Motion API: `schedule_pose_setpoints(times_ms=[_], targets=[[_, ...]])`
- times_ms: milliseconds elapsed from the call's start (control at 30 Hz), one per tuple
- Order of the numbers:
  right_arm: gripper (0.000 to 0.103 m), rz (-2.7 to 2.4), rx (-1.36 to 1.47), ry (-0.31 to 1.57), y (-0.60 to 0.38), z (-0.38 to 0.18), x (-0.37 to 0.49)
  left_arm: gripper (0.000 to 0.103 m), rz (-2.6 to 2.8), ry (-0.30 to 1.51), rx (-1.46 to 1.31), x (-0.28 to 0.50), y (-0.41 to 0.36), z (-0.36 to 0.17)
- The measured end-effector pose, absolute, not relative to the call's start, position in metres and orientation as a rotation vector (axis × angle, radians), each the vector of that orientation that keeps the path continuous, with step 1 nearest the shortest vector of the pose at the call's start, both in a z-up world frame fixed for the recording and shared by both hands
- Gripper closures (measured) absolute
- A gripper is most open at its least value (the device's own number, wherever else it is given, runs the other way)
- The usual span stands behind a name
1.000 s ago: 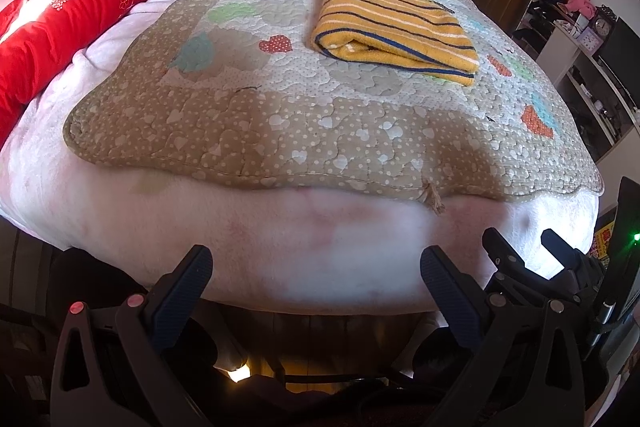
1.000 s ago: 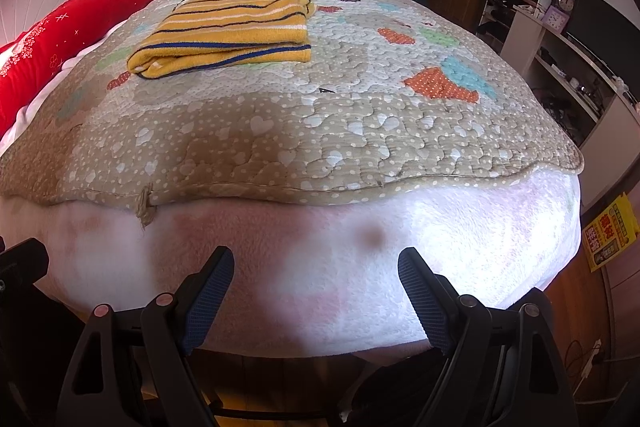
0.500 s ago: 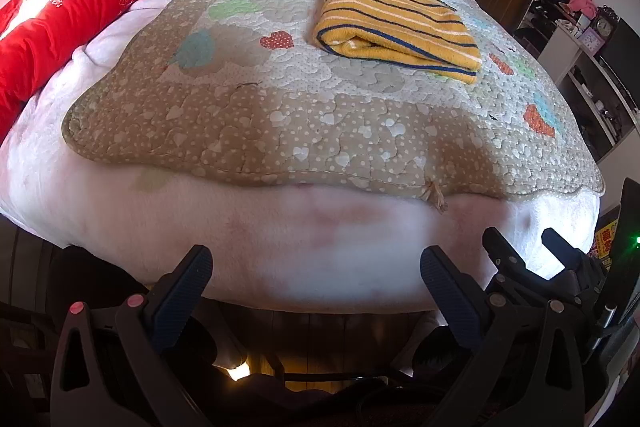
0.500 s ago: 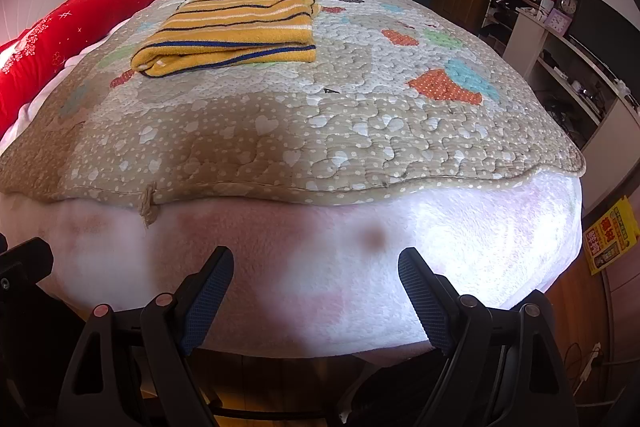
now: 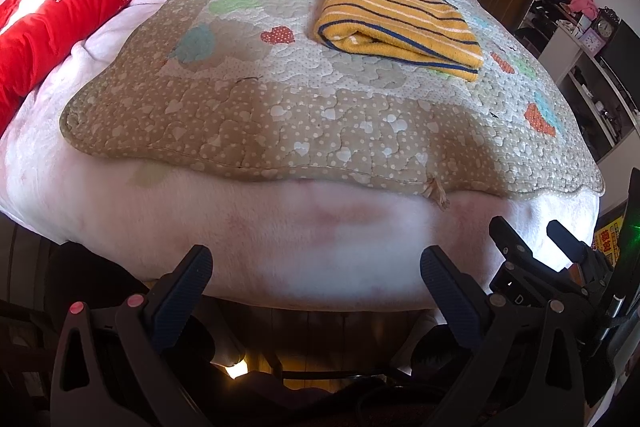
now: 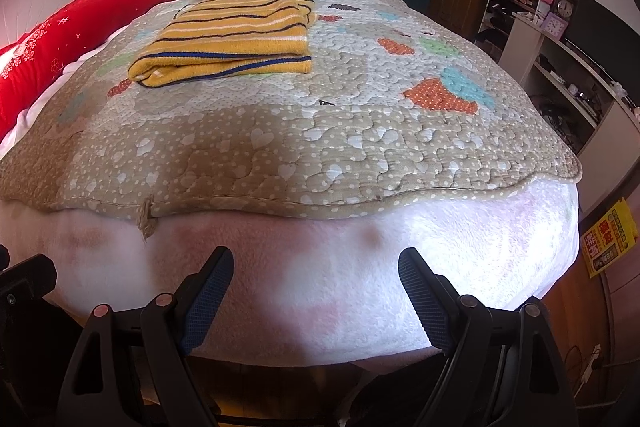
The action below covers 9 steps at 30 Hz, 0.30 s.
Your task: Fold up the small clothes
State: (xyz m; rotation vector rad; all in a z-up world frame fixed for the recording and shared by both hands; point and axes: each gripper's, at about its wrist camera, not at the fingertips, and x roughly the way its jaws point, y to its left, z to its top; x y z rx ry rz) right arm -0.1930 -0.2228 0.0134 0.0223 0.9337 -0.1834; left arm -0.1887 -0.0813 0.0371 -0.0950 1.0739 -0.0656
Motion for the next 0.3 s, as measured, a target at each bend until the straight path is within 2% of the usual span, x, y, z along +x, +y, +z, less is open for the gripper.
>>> schedule_pose_setpoints(times_ms=[300], targets=[[0.015,-0.166,-0.005,0.920,-0.2178,0.0146,-0.1873,0.000,-0.067,1.083,-0.102,-0.1892,-0.0796,0.0325]])
